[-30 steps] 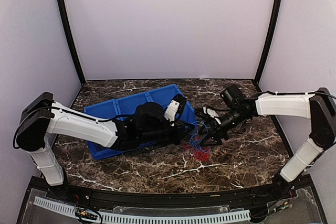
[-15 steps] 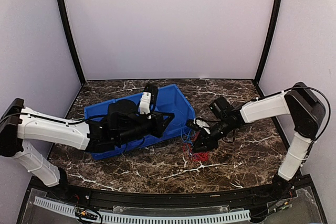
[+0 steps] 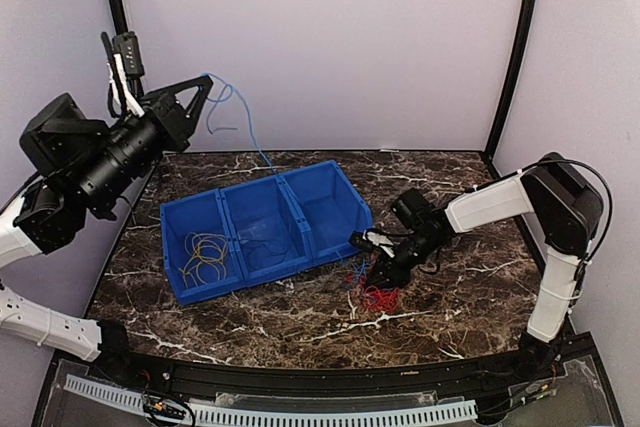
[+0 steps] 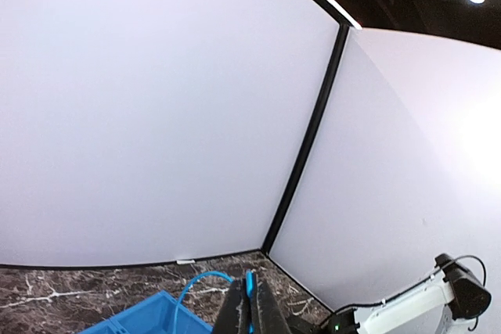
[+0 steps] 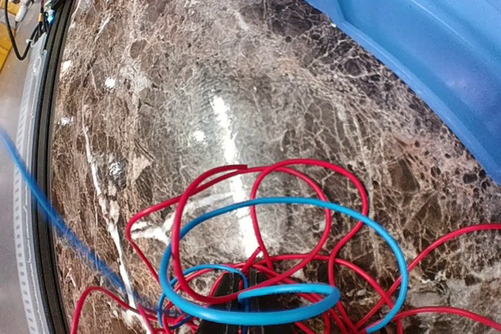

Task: Untangle the cables

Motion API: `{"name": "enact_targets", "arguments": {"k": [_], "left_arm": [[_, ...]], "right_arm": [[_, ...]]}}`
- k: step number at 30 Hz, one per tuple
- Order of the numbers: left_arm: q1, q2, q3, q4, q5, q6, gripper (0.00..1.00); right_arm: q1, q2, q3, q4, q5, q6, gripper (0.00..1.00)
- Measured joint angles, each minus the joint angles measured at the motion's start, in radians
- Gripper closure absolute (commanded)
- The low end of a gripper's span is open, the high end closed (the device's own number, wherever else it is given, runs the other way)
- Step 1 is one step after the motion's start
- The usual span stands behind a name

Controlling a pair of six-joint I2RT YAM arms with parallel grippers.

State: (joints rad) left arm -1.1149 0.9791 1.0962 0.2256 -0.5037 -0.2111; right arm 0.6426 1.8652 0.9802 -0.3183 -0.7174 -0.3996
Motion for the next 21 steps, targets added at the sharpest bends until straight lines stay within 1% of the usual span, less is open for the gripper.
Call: {"name": "enact_targets", "arguments": {"k": [2,4,6,12,17,20,21], "left_arm": [[0.0,-0.034,0.035,-0.025,-0.022,0.021,1.0],[0.0,-0.064,0.04,-0.051,-0.041,0.026,1.0],[0.0,-0.076,0.037,-0.075,-0.055,0.024,1.0],[0.0,-0.079,-0.004,-0.146,-0.087,0.024,1.0],[0.0,-0.074,0.002,-0.192,-0.104,0.028,1.0],[0.0,-0.053,0.035,-0.234,-0.116,0.04,1.0],[0.0,-0.044,0.049,-0.247,-0.12,0.044,1.0]], "right_arm": [[0.0,0.0,0.0,-0.005,0.0,-0.006,0.93],[0.0,0.0,0.0,-0.005,0.004,-0.009,0.92],[0.0,0.0,0.0,-0.005,0.008,-0.011,0.89],[0.0,-0.001,0.0,-0.009,0.008,-0.018,0.85],[0.0,-0.012,0.001,-0.028,0.014,-0.036,0.73],[0.0,-0.041,0.002,-0.058,0.027,-0.059,0.63],[0.0,-0.055,0.003,-0.07,0.03,-0.06,0.62]]}}
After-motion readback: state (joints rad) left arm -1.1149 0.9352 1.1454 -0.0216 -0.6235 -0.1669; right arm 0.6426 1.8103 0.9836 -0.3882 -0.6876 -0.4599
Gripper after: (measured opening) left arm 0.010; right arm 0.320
